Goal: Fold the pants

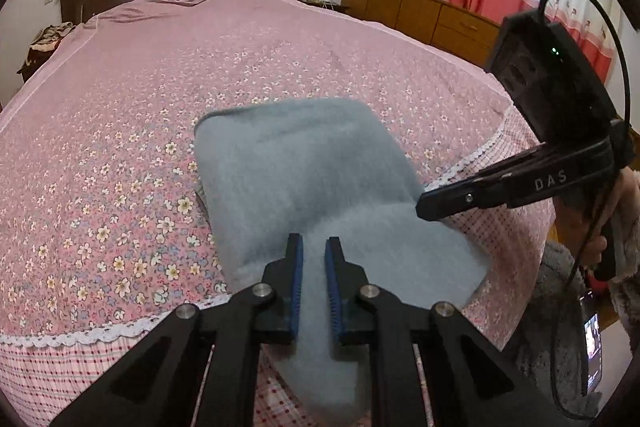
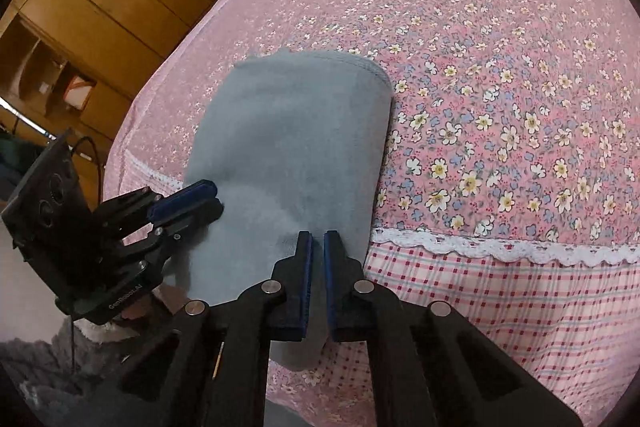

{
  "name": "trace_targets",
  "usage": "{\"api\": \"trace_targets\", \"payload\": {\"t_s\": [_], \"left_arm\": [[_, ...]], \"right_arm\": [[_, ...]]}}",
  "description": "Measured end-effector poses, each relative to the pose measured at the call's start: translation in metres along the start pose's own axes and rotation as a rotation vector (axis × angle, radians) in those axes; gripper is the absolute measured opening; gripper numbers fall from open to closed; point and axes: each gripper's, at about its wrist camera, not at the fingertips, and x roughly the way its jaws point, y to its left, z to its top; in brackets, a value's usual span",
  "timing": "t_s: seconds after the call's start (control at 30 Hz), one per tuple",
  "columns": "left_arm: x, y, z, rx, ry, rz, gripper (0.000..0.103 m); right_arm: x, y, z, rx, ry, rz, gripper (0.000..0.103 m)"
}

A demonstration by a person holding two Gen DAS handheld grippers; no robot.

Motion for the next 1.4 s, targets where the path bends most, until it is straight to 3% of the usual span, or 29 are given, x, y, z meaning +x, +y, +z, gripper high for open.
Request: {"api": "trace_targets", "payload": {"t_s": [0.13,0.27,0.33,0.37,0.5,0.63,0.73,0.87,0.93,1.0,1.13,1.17,1.23,1.4], "left_arm": [[-0.026,-0.002,0.022,0.023,-0.037,-0.016,0.013],[-0.024,0.0,0.053,0.03,-0.072,0.012,0.014],[-0.012,0.006,0.061,0.01,-0.065,0.011,0.014],[-0.003,0.009,0.063,0.005,-0.055,0.023,0.014],[0.047,0.012,0.053,0.048,0.035,0.047,0.014],[0.046,0.008,0.06,0.076,0.033,0.065,0.014],[0.027,0.004,0.069,0.074,-0.014,0.041,0.015],[0.037,0.004,0.074,0.077,0.007,0.04,0.016],[0.062,0.012,0.068,0.04,0.075,0.026,0.017],[0.069,0.014,0.063,0.031,0.066,0.02,0.017],[0.056,0.01,0.072,0.053,0.044,0.037,0.018],[0.053,0.01,0.073,0.051,0.031,0.037,0.018],[0.047,0.013,0.079,0.032,0.001,0.033,0.024],[0.084,0.017,0.076,0.035,0.091,0.064,0.024]], "right_arm": [[-0.022,0.021,0.014,-0.059,-0.081,0.072,0.006],[-0.012,0.021,0.036,-0.056,-0.072,0.131,0.006],[0.006,0.016,0.039,-0.073,-0.029,0.078,0.006],[0.023,0.016,0.042,-0.084,0.0,0.042,0.0],[0.038,-0.014,0.046,-0.016,0.076,0.094,0.0],[0.016,0.004,0.063,-0.095,0.053,0.025,0.0],[0.003,0.006,0.076,-0.073,-0.009,0.089,0.0],[0.031,-0.015,0.088,-0.05,0.062,0.036,0.0],[0.043,-0.038,0.089,0.032,0.089,0.094,0.0],[0.037,-0.048,0.093,0.08,0.082,0.149,0.0],[0.012,-0.047,0.096,0.055,0.023,0.146,0.0],[0.007,-0.04,0.083,0.042,0.017,0.143,0.0],[0.014,-0.041,0.082,0.011,0.038,0.07,0.0],[0.035,-0.057,0.062,-0.018,-0.003,0.036,0.0]]}}
